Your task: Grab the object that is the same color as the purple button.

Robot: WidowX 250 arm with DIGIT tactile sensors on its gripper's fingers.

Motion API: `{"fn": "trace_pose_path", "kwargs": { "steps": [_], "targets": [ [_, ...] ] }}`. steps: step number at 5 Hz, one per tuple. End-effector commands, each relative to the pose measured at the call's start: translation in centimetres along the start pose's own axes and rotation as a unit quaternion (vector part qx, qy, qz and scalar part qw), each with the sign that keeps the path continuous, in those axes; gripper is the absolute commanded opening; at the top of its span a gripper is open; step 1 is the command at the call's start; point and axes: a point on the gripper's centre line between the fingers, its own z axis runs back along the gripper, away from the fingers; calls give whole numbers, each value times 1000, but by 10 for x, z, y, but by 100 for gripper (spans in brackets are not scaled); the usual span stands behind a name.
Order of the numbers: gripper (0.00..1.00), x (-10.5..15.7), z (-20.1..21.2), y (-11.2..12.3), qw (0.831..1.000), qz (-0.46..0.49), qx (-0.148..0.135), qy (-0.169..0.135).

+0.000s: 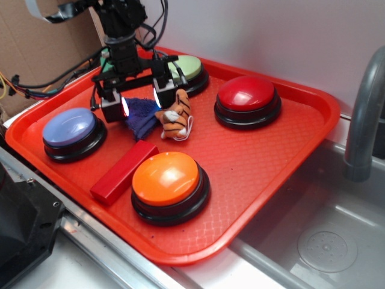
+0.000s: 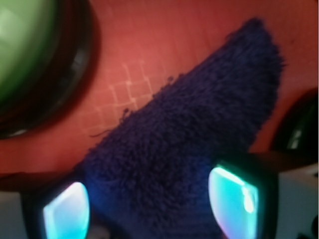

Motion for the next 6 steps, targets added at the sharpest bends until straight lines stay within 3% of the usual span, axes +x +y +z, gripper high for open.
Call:
{"fn": "trace_pose_path", "kwargs": {
  "steps": [1,2,3,6],
  "targets": [
    [100,19,-8,1,1000,-8,-11,3],
    [100,18,-12,2,1000,-16,-17,-2],
    [0,19,-15,3,999,-16,-26,-14],
    [0,15,-4,5,998,-22,-51,-23]
  ]
}}
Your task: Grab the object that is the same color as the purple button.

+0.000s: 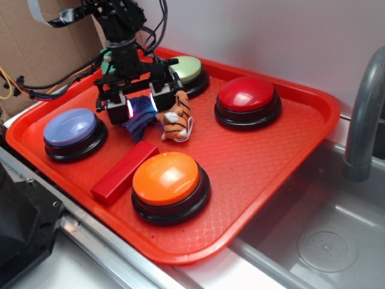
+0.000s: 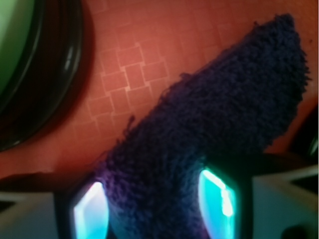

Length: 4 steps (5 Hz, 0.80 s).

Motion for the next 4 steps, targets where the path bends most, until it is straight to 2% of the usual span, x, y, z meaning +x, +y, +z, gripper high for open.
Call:
{"fn": "trace_pose_path", "kwargs": {
  "steps": [1,2,3,4],
  "targets": [
    [0,13,12,6,998,-48,-29,-30],
    [0,20,29,9,997,-76,-28,-7],
    [0,23,51,8,993,-104,-25,-42],
    [0,22,81,3,987,-158,3,-38]
  ]
}}
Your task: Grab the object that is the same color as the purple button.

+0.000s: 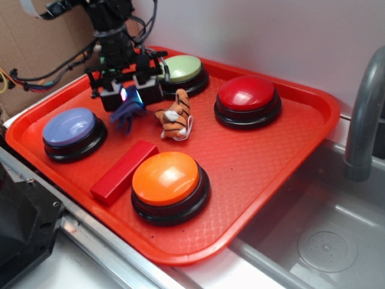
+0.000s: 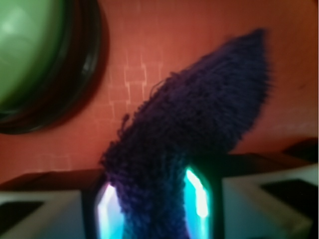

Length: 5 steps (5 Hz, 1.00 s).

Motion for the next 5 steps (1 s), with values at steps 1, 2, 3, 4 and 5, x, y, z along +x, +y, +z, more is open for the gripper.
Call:
{"fn": "trace_pose_path", "kwargs": {
  "steps": [1,2,3,4,5],
  "targets": [
    [0,11,77,-3,993,-115,20,-14],
    [0,-2,107,-7,978,-205,20,-22],
    [0,-17,130,-6,965,-260,3,-34],
    [0,-26,141,-6,954,-296,-8,-45],
    [0,-22,140,-5,954,-294,-1,-57]
  ]
}}
